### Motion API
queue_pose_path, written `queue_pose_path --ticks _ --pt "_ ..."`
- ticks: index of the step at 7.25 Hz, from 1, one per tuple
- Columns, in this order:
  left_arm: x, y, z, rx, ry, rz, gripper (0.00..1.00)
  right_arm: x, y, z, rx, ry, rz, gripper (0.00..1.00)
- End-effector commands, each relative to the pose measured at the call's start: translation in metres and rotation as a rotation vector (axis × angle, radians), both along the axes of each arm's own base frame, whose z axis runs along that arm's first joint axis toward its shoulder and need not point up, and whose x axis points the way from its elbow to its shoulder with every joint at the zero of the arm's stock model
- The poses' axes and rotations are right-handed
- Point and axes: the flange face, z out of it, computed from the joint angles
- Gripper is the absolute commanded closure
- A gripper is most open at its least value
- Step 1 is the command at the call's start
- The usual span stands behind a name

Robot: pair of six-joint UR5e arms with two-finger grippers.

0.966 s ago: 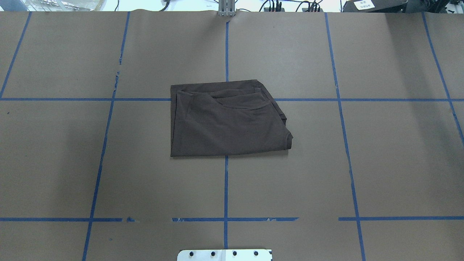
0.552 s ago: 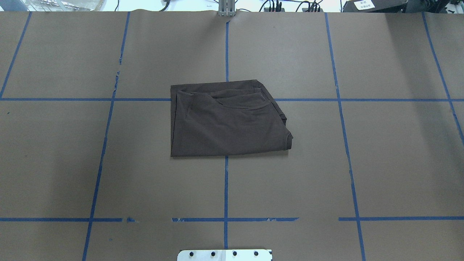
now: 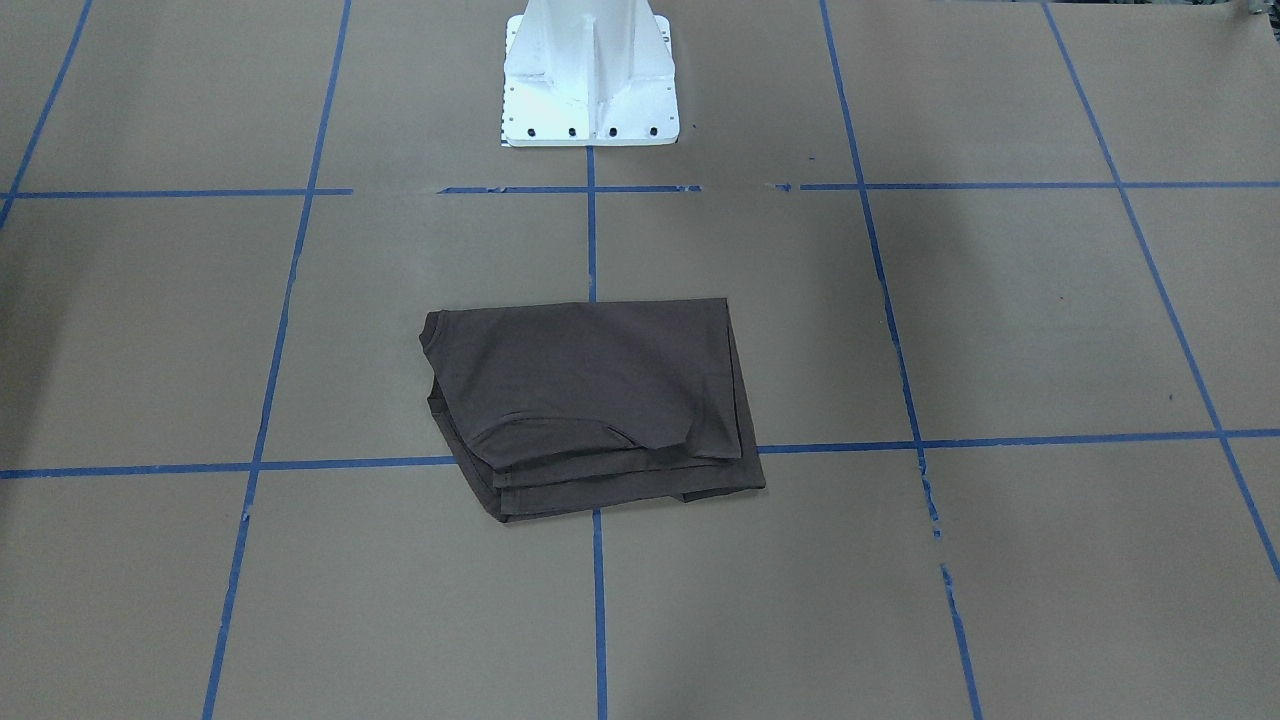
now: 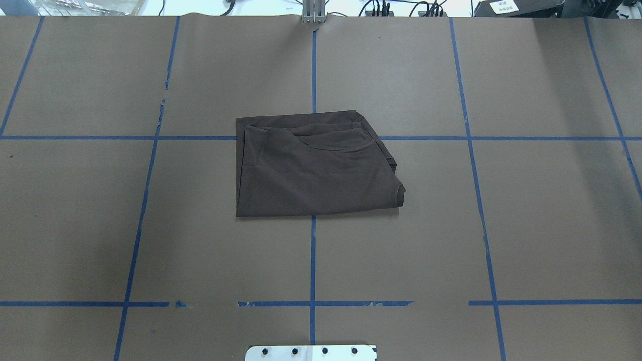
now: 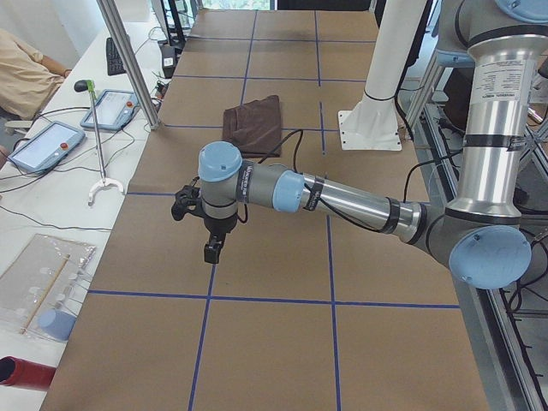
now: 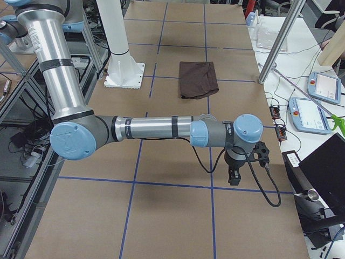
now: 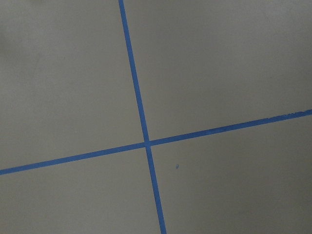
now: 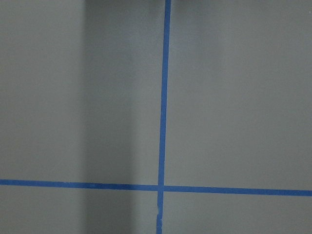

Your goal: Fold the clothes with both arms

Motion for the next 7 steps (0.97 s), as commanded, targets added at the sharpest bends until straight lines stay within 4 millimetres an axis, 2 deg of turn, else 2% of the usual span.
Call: queue_pose_path --ticks 1,3,4,5,6,7 --pt "0.001 0.0 0.02 -0.004 0.015 0.003 0.0 -0.003 0.004 0.002 0.007 0.001 -0.005 0.0" --pt "0.001 -0.001 0.023 0.021 0.012 0.004 0.0 -0.022 0.006 0.008 -0.058 0.003 -0.046 0.0" --pt "0.001 -0.001 0.023 0.022 0.014 0.003 0.0 -0.026 0.008 0.001 -0.069 0.005 -0.069 0.0" --pt "0.001 -0.007 0.015 0.037 0.014 0.002 0.0 -0.031 0.009 -0.003 -0.059 0.006 -0.087 0.0" --pt "0.001 -0.009 0.008 0.048 0.014 0.003 0.0 -0.045 0.013 -0.026 -0.036 0.034 -0.112 0.0" --pt "0.001 -0.018 0.003 0.054 0.013 0.003 0.0 -0.044 0.023 -0.051 -0.061 0.143 -0.127 0.0"
